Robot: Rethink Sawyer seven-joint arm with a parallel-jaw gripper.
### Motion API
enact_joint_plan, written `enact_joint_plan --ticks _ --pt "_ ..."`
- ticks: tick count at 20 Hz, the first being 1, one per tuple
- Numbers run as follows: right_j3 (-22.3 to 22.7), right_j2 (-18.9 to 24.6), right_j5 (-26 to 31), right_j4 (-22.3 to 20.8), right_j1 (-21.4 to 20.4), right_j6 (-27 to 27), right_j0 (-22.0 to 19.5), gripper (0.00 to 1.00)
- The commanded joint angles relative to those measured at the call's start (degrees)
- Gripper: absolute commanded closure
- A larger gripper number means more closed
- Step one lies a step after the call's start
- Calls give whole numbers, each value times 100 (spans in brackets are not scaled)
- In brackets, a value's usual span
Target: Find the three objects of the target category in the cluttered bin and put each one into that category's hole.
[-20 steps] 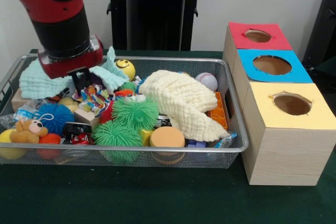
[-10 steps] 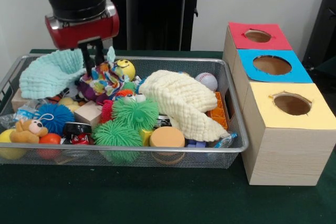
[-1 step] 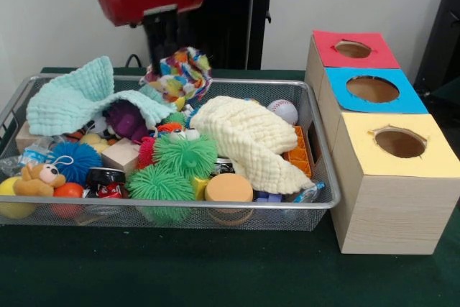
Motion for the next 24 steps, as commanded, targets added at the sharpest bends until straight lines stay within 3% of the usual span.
enact_joint_plan --ticks 1,4,6,8,11,18,24 --pt "826 24 -487 344 -179 841 368 100" --pt "763 -201 -472 270 -214 1042 699 100" --pt "564 -428 2 90 -169 1030 982 100" --pt "404 -581 116 46 -86 1205 1220 100" --pt "271 -729 42 134 1 1470 1485 100" --pt "273 -845 -943 675 176 2065 1875 100" --pt "491 -824 -1423 912 303 1778 1789 100"
